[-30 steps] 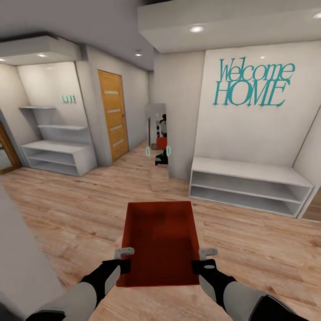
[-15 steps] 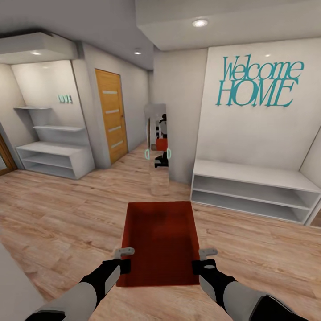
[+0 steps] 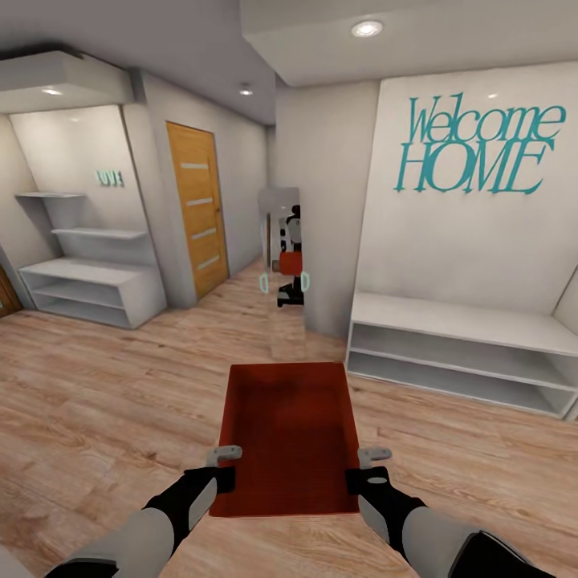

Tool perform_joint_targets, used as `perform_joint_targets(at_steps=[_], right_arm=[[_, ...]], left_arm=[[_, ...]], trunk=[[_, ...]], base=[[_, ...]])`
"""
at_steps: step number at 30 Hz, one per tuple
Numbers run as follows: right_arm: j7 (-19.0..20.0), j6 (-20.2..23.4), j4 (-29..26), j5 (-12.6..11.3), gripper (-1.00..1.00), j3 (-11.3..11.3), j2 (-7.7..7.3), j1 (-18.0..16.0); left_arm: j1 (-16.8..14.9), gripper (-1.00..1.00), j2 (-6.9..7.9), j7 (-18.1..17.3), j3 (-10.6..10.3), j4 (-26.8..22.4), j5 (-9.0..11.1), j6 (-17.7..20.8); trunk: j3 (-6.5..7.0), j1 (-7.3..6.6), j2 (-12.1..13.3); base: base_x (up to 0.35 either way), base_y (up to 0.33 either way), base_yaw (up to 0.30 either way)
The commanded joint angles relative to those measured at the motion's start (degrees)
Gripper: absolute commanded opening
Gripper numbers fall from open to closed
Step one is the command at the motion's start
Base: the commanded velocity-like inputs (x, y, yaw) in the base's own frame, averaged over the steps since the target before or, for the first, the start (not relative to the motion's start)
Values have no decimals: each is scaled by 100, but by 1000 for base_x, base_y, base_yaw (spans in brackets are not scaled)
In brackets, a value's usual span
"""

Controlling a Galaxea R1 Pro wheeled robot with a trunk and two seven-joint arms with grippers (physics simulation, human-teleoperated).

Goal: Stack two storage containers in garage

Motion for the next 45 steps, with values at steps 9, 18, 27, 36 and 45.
perform_joint_targets(at_steps=[9,18,27,36,45], right_arm=[[-42,1,22,-94,-100,4,-15,-3],[-42,1,22,-93,-100,4,-21,-3],[-42,1,22,-93,-100,4,-12,-3],[-42,1,22,-93,-100,4,-12,-2],[-42,1,22,-93,-100,4,-14,-2]], left_arm=[[-5,-100,15,62,7,-30,-12,39],[-7,-100,16,60,7,-30,-12,39],[-6,-100,15,60,7,-30,-12,40],[-5,-100,15,60,7,-26,-12,37],[-5,-100,15,62,7,-27,-12,40]], trunk=[[-13,7,-13],[-13,7,-13],[-13,7,-13],[-13,7,-13],[-13,7,-13]], base=[[322,0,0],[322,0,0],[322,0,117],[322,0,268],[322,0,271]])
